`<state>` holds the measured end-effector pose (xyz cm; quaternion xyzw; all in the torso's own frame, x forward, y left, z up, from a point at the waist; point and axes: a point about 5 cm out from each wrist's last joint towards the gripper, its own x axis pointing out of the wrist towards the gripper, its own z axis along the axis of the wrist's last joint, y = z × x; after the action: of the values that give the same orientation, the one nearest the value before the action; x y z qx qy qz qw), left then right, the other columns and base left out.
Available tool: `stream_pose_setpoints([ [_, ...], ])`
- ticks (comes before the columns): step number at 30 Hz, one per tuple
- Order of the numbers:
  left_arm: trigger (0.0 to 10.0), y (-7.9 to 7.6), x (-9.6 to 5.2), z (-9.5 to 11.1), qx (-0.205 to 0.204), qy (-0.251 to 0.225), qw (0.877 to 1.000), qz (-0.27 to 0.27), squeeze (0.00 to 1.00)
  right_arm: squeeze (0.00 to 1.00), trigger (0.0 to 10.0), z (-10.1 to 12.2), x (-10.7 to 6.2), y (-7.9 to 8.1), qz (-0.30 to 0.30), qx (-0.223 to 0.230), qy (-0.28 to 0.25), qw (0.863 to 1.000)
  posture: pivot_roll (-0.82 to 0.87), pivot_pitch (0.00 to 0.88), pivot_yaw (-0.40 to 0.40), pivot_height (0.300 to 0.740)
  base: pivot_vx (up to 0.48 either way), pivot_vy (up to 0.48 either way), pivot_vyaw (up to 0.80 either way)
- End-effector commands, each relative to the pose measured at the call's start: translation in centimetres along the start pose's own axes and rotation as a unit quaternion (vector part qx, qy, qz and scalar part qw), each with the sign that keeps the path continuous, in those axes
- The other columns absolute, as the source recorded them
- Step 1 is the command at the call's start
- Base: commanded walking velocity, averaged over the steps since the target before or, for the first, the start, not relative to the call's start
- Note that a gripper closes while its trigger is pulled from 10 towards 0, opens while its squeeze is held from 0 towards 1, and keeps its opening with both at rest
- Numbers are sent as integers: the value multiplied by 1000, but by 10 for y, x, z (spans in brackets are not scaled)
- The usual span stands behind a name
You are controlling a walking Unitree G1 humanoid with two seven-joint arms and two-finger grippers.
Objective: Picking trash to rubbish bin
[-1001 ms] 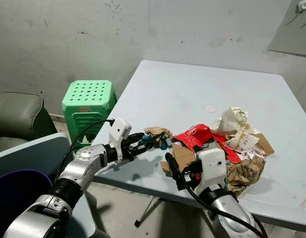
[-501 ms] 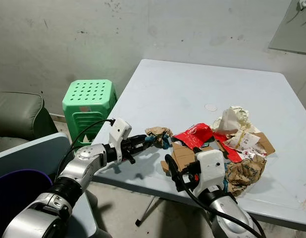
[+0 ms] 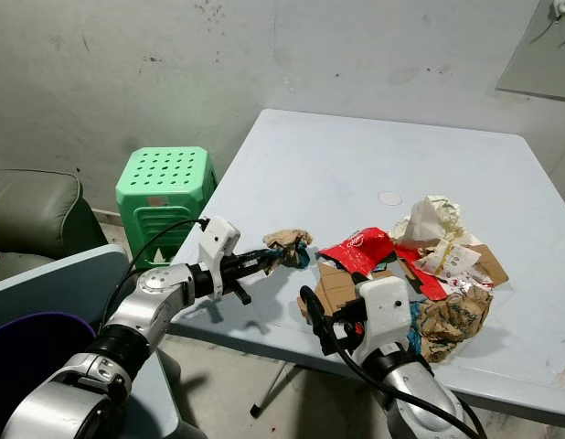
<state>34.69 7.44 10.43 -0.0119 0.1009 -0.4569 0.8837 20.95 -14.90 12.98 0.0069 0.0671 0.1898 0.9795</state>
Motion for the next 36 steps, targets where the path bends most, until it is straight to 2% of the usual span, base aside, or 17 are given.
stream_pose_setpoints([
  [1, 0, 3, 0, 6, 11, -3, 1000, 0, 0, 0, 10000, -1, -2, 5, 19, -5, 8, 1000, -209, 15, 1, 740, 0, 0, 0],
  [7, 0, 8, -1, 12, 14, -9, 1000, 9, 0, 0, 10000, -5, -1, 13, 54, -2, 22, 998, -197, 17, -4, 740, 0, 0, 0],
  [13, 0, 11, -3, 15, 16, -13, 1000, 15, 0, 0, 10000, -2, 2, 11, 49, -3, 12, 999, -192, 13, -5, 740, 0, 0, 0],
  [19, 0, 18, -5, 22, 19, -24, 998, 46, 0, 0, 10000, 4, 11, 8, 43, -8, -10, 999, -170, 0, -4, 740, 0, 0, 0],
  [20, 10000, 20, -6, 23, 21, -26, 998, 56, 0, 0, 10000, 6, 14, 6, 38, -5, -18, 999, -164, 0, -3, 740, 0, 0, 0],
  [27, 10000, 27, -12, 40, 28, -73, 992, 99, 0, 0, 10000, 17, 29, -5, 3, -4, -58, 998, -135, 0, -3, 740, 0, 0, 0],
  [29, 10000, 26, -15, 52, 40, -112, 983, 142, 0, 0, 10000, 22, 41, -12, -18, -8, -81, 997, -109, 0, -5, 740, 0, 0, 0],
  [33, 10000, 22, -17, 56, 27, -131, 981, 143, 0, 0, 10000, 25, 47, -16, -29, -3, -91, 995, -87, 0, -9, 740, 0, 0, 0],
  [36, 10000, 20, -18, 57, 27, -143, 975, 167, 0, 0, 10000, 25, 52, -18, -34, -4, -96, 995, -66, 0, -12, 740, 0, 0, 0],
])
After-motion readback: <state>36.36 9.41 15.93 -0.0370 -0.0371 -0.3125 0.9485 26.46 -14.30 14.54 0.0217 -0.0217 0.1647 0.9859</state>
